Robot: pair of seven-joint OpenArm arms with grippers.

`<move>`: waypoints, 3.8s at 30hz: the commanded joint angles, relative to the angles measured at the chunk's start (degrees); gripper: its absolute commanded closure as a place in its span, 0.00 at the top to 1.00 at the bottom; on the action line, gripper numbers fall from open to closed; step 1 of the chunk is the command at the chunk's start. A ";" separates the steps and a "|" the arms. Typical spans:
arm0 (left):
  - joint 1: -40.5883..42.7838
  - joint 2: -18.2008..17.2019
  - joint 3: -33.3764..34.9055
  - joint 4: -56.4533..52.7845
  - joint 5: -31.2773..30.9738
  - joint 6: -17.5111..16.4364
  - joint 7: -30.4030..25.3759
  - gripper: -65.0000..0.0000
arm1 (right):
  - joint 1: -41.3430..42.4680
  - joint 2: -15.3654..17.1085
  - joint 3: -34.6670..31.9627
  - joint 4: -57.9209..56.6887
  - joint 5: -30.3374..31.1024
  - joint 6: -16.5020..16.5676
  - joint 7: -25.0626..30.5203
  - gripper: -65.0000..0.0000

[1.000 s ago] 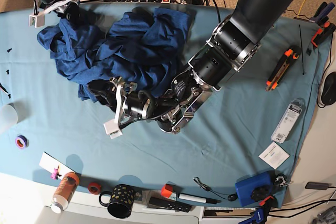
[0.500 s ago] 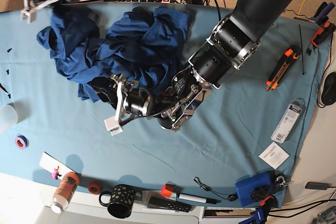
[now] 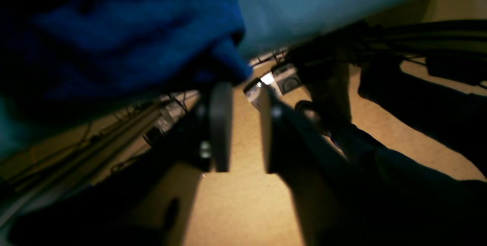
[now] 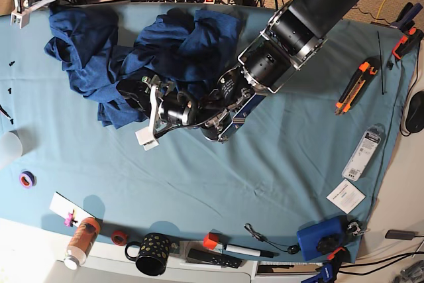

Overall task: Layout the t-shirt on the table in an organized manner, then fold the t-shirt properly
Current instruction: 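Pull the held fabric with the left gripper to spread the shirt, then regrasp the shirt with the right gripper and pull it outward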

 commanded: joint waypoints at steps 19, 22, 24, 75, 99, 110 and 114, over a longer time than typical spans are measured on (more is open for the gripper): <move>-1.84 1.43 -8.61 0.98 12.76 -0.58 -10.56 0.00 | -0.35 2.51 0.52 0.94 19.43 1.11 0.58 0.02; -3.52 1.43 -13.92 0.98 14.91 -0.58 -10.56 0.00 | -0.15 2.51 0.52 0.94 19.41 1.16 0.58 0.00; -4.98 1.42 -17.03 0.98 14.86 -0.58 -10.54 0.00 | 0.24 2.51 0.52 0.94 19.41 1.16 0.81 0.00; -4.20 -3.61 -22.14 0.98 15.21 -0.58 -9.03 0.42 | 24.02 -9.75 -9.09 0.90 4.66 -16.70 18.62 0.36; -3.78 -3.61 -22.14 0.98 15.26 -0.58 -9.05 0.41 | 21.18 -10.82 -18.23 -3.93 -11.04 -24.46 19.19 0.36; -3.78 -3.65 -22.14 0.98 16.79 -0.58 -9.07 0.41 | 19.28 -10.49 -15.72 -4.59 -10.29 -16.50 19.78 0.36; -3.76 -3.65 -22.14 0.98 16.79 -0.58 -9.07 0.41 | 19.28 -10.47 -11.54 -4.07 -5.51 -11.47 18.40 0.36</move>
